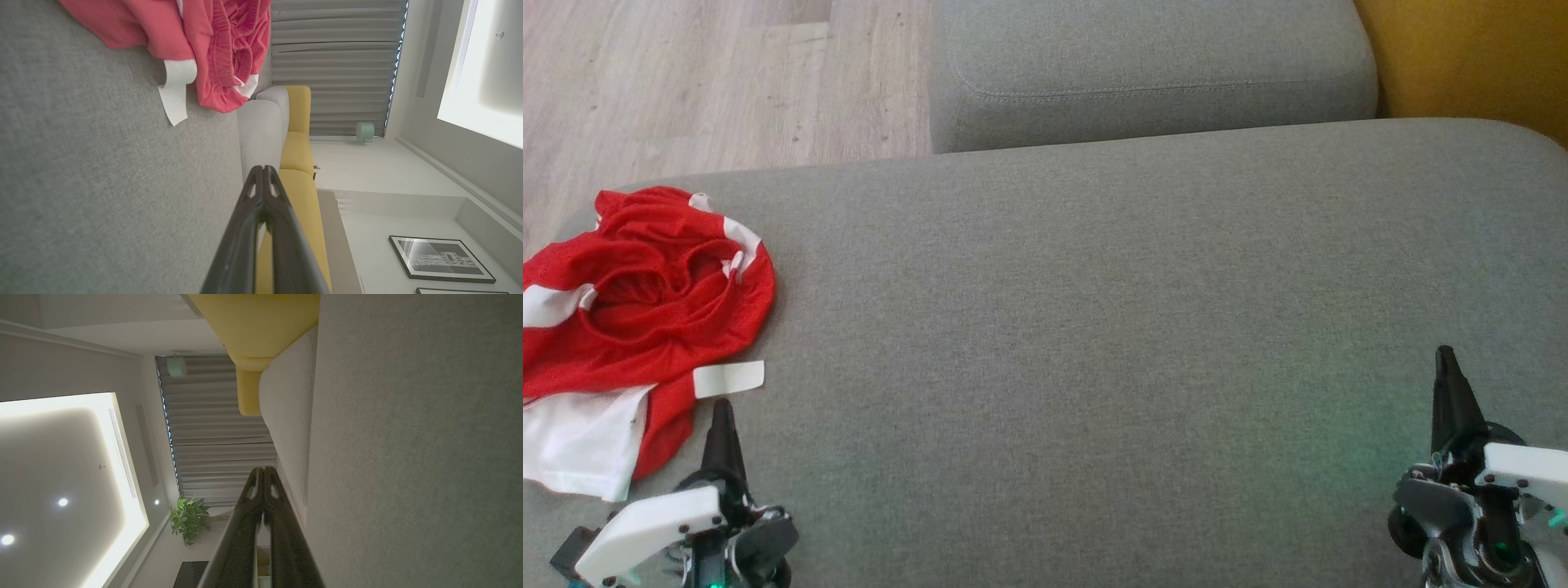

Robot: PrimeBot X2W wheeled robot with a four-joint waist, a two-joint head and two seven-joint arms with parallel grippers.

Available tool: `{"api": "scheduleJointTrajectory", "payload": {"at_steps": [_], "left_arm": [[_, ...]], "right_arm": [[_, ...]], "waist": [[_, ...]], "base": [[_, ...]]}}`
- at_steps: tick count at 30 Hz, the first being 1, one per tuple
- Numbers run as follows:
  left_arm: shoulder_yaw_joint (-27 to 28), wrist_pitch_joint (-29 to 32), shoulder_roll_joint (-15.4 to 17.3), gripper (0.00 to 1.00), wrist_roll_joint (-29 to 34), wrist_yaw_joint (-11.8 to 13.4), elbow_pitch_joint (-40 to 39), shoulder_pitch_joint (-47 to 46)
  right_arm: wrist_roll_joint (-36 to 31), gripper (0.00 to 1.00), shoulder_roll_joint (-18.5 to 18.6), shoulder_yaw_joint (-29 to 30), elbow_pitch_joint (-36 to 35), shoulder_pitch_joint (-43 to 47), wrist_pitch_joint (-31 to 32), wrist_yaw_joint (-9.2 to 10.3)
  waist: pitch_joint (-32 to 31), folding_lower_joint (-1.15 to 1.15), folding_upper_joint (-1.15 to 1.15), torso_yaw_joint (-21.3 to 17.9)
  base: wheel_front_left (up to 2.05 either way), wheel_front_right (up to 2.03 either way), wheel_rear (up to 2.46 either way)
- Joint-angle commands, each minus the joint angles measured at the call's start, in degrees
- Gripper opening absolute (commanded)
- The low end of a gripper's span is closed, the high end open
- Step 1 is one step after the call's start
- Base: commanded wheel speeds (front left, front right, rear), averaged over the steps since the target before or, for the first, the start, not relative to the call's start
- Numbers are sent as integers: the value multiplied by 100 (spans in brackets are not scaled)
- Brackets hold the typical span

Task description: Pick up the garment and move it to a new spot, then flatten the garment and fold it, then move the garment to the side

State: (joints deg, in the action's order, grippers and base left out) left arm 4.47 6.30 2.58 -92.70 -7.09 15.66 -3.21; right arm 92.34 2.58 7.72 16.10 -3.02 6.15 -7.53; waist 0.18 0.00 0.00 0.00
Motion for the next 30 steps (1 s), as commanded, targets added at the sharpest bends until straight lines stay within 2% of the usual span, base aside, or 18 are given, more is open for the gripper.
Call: {"api": "scheduleJointTrajectory", "payload": {"at_steps": [1, 30], "left_arm": [[204, 17, 30, 0, 52, -40, -163, -297], [204, 17, 30, 0, 52, -40, -163, -297]], "right_arm": [[-15, 0, 30, -122, -208, -316, 33, 4], [-15, 0, 30, -122, -208, -316, 33, 4]], "waist": [[0, 0, 0, 0], [0, 0, 0, 0]], "base": [[0, 0, 0], [0, 0, 0]]}}
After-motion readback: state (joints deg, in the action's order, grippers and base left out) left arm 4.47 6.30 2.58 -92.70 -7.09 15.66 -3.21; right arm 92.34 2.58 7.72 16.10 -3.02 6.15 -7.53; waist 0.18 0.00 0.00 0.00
